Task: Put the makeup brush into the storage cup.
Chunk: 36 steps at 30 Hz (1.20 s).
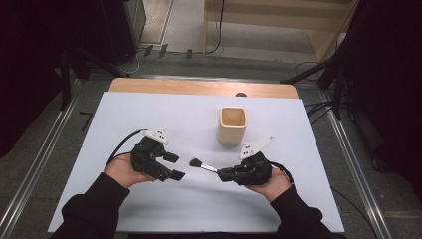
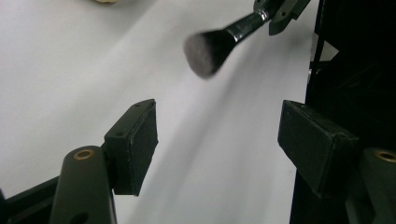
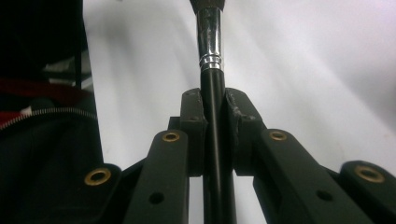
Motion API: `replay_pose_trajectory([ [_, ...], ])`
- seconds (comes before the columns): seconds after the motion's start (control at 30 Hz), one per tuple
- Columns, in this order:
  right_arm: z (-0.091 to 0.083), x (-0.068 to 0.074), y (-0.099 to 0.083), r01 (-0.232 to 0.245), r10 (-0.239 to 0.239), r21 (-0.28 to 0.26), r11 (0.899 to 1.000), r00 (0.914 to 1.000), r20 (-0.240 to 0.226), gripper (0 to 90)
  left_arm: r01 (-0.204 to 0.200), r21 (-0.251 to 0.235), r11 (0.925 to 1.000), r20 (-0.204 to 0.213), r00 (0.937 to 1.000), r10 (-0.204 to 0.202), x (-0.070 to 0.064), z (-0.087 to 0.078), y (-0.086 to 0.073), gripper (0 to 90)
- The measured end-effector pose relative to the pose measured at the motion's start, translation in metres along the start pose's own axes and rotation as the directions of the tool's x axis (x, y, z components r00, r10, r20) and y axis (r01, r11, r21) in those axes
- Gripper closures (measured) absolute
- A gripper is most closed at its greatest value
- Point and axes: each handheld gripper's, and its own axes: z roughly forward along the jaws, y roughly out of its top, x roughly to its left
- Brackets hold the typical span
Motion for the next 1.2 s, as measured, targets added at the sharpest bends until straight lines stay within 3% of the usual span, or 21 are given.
replay_pose_trajectory([
  [0.17,-0.003,0.004,0.003,-0.004,0.006,-0.077,0.997,0.9994,0.033,79.3,0.021,-0.042,0.9989,-0.024,0.9995,-0.022,-0.005,0.003,-0.002,30.9],
  [0.23,-0.004,0.004,0.003,-0.006,0.011,-0.107,0.994,0.999,0.044,79.2,0.04,-0.083,0.9957,-0.027,0.9987,-0.042,-0.006,0.005,-0.004,31.5],
  [0.5,-0.004,0.005,0.002,-0.042,0.05,-0.182,0.982,0.9978,0.043,79.2,0.048,-0.159,0.9862,-0.035,0.9979,-0.054,-0.011,0.006,-0.006,31.7],
  [0.73,0.001,0.01,0.0,-0.054,0.062,-0.221,0.974,0.9976,0.031,79.2,0.051,-0.189,0.9806,-0.037,0.9976,-0.059,-0.018,0.008,-0.007,31.9],
  [1.07,0.005,0.011,0.0,-0.073,0.08,-0.241,0.968,0.9966,0.02,79.2,0.147,-0.269,0.9518,0.004,0.9885,-0.151,-0.02,0.015,-0.009,34.7],
  [1.2,0.004,0.011,0.0,-0.08,0.088,-0.258,0.963,0.996,0.019,79.2,0.12,-0.288,0.95,-0.02,0.9911,-0.132,-0.025,0.018,-0.007,37.1],
])
